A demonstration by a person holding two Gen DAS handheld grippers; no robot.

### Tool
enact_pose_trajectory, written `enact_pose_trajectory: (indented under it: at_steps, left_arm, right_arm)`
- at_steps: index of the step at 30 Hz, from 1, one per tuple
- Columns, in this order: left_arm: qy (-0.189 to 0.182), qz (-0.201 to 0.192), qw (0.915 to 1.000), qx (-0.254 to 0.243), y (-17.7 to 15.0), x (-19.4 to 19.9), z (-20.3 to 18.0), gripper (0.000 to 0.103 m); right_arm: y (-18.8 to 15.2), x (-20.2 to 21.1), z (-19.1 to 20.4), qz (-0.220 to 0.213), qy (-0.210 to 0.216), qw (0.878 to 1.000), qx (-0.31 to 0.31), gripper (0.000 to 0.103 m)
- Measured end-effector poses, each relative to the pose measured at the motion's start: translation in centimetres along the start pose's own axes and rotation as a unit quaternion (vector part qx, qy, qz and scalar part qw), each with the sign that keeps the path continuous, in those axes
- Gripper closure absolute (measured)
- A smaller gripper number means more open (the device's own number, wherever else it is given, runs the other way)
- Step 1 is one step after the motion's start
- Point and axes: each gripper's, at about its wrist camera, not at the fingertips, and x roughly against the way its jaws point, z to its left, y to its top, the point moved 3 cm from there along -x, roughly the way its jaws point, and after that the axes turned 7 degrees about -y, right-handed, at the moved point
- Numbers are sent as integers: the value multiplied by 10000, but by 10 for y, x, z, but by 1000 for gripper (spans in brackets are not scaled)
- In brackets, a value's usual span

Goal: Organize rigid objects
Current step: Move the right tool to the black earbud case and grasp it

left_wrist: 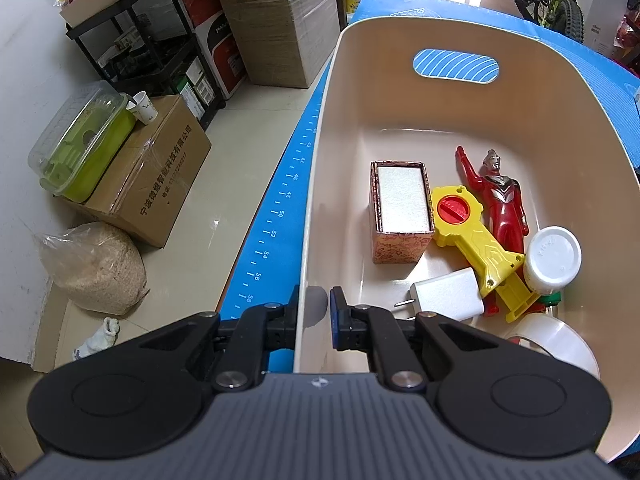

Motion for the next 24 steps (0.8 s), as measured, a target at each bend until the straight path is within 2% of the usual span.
enact_pose_trajectory:
  at_steps: [5,8,10,17,24]
  left_arm:
    - [-9,9,10000,-6,0,1,0,90]
    - [-8,6,10000,-7,0,1,0,90]
    - [-5,10,10000,-7,0,1,0,90]
    - [-12,14,10000,3,0,1,1,90]
    - [-70,9,10000,64,1,2,3,90]
  right_arm:
    - [-4,-7,0,-28,78,9999,-79,26]
    - [-3,-5,1,-49,134,9999,-65,39]
    - [-2,-3,1,-75,132,9999,-66,53]
    - [-2,8,-5,18,15,10000,-67,53]
    - [11,58,-21,-241,53,9992,-312,53]
